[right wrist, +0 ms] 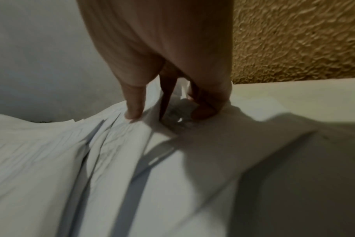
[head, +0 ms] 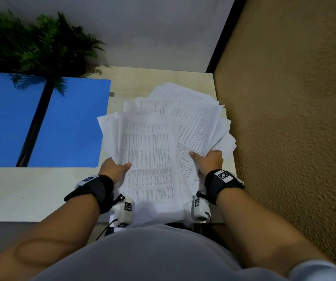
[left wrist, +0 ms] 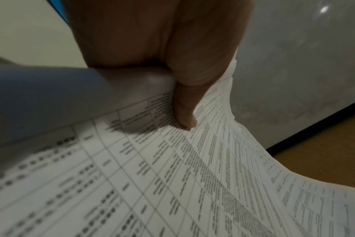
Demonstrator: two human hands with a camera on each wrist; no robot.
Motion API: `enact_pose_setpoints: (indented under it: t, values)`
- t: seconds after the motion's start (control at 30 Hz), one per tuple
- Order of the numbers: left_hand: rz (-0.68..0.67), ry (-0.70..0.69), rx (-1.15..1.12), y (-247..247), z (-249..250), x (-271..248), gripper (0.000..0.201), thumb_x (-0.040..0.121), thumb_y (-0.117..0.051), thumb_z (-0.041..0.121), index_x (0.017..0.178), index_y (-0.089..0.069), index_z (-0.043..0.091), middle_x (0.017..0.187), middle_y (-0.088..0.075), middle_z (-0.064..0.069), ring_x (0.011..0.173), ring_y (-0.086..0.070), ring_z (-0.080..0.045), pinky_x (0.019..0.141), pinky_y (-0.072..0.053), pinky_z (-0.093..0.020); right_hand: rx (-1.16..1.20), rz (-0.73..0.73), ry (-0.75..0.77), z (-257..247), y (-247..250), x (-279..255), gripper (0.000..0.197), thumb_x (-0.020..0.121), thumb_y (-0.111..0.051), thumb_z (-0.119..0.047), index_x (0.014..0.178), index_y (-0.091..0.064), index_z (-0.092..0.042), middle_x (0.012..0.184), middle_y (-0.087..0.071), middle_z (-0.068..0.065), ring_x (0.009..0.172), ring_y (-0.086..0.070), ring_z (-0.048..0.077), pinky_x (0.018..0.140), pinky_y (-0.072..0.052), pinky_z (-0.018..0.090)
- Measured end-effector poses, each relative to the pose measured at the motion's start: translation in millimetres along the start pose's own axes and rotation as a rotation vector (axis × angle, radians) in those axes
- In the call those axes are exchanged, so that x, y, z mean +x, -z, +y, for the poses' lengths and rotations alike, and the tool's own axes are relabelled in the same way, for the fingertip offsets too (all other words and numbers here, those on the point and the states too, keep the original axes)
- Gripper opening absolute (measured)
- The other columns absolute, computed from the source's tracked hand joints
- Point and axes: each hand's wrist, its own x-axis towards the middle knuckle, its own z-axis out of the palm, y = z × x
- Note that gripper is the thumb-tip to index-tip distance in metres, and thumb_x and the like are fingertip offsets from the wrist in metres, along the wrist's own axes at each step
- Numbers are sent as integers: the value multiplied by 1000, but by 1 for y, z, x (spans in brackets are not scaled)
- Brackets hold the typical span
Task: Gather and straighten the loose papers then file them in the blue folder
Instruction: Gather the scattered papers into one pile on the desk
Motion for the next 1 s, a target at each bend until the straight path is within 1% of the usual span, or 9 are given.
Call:
enact_pose_setpoints:
  t: [0.1,0.33,0.4,0.53,0.63,0.7,0.83,0.93,1.0]
  values:
    - [-16,3,54,-2,-6,8,53,71,-80,26,115,-61,5,115,-69,-16,108,-66,-37,102,-49,-55,-17,-124,-116,-5,2,8,94,62,-87,-47,134,-44,-5,132,-52,12,114,-57,33,94,-51,39]
    - [12,-7,82,-1,-10,15,49,75,-78,20,118,-63,3,112,-70,-19,106,-67,-40,100,-51,-56,-4,201,172,-11,29,-3,39,93,-63,-22,125,-52,-2,129,-51,16,120,-49,39,100,-42,45]
    - [21,-2,86,0,-11,16,48,74,-79,20,117,-64,5,112,-71,-18,105,-67,-39,99,-51,-55,108,189,280,-13,41,-7,23,97,-53,-10,116,-56,2,111,-60,15,109,-59,34,88,-46,34]
    - [-8,5,19,-1,-12,17,41,64,-77,14,104,-66,18,110,-72,-13,103,-68,-38,99,-52,-54,264,285,431,-42,77,-20,25,93,-50,5,115,-60,-2,98,-61,7,97,-63,24,74,-46,17]
    - [-1,-6,31,-3,0,1,32,81,-71,-3,107,-62,13,106,-69,-11,98,-65,-34,93,-52,-43,342,464,583,-72,109,-29,31,88,-56,-2,118,-63,-7,98,-64,0,93,-65,8,80,-45,19]
    - [-1,-29,43,-1,1,1,31,79,-71,2,105,-61,16,108,-68,-9,100,-65,-32,95,-51,-42,463,525,656,-91,126,-37,34,87,-60,-9,120,-63,-7,100,-66,-3,90,-63,-5,85,-50,19]
    - [-9,-34,-77,5,-12,11,31,76,-61,20,105,-64,29,113,-71,-12,105,-68,-35,98,-52,-54,550,371,614,-107,125,-53,34,90,-61,-8,125,-59,-9,105,-67,-5,93,-66,2,87,-52,13]
    - [-1,-45,-82,3,-3,1,41,83,-55,35,122,-61,26,121,-70,-9,107,-67,-31,100,-52,-50,429,187,466,-82,82,-58,29,93,-60,-8,122,-59,-9,97,-68,-6,85,-67,6,78,-55,16]
    - [5,-51,-66,3,5,-4,55,87,-51,54,134,-54,26,136,-61,1,118,-60,-25,108,-43,-42,373,35,363,-56,53,-62,36,94,-57,-7,130,-56,-11,112,-68,2,99,-66,18,85,-54,27]
